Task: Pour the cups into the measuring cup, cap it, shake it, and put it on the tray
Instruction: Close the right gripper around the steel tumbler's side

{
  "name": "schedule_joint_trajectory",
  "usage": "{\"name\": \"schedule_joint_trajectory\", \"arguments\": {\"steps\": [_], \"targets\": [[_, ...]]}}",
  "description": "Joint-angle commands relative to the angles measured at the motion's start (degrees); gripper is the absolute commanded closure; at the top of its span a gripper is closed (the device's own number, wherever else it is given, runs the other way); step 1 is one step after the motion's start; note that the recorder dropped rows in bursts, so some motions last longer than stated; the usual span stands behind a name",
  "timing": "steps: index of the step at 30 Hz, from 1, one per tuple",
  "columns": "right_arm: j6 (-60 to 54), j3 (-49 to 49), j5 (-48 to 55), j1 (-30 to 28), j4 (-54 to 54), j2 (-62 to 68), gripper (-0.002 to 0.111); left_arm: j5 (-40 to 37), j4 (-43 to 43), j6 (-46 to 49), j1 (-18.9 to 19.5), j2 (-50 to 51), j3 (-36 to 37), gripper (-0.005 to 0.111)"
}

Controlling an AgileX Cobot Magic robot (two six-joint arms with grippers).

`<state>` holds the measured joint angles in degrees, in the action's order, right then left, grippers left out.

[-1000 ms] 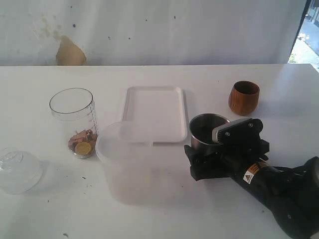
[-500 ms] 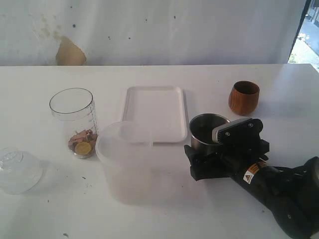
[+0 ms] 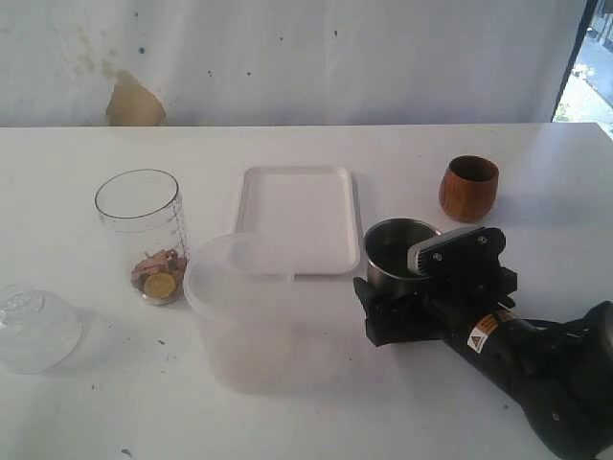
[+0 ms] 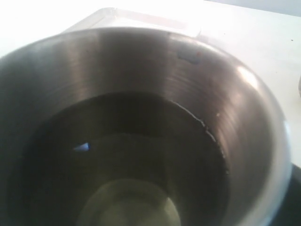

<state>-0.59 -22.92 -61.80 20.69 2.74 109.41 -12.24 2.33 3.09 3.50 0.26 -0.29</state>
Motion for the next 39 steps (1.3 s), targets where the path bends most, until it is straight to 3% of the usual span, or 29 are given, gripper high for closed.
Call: {"name": "schedule_joint_trajectory", "arguments": {"steps": [1,5,15,23,39], "targets": [[-0.64,0.02,-1.22,-0.23,0.25,0.13,0.005,0.64,-0.38,-0.05,-0.22,-0.26,0.29,0.106],[-0.64,0.02,-1.22,-0.23,0.25,0.13,0.017,0.64,-0.38,-0.05,-0.22,-0.26,0.29,0.106],[-0.64,0.02,-1.25,-0.23,0.25,0.13,0.068,0.64,-0.38,-0.05,-0.22,-0.26,0.29,0.106],[-0.66,0.02,-0.79,-0.23,0.25,0.13,0.097,0.64,-0.38,-0.05,-0.22,-0.26,0.29,0.106],[-0.66,0.02,-1.1,-0.23,0.88,0.03,0.108,0.64,-0.38,-0.05,-0.22,-0.26,0.29,0.106]]}}
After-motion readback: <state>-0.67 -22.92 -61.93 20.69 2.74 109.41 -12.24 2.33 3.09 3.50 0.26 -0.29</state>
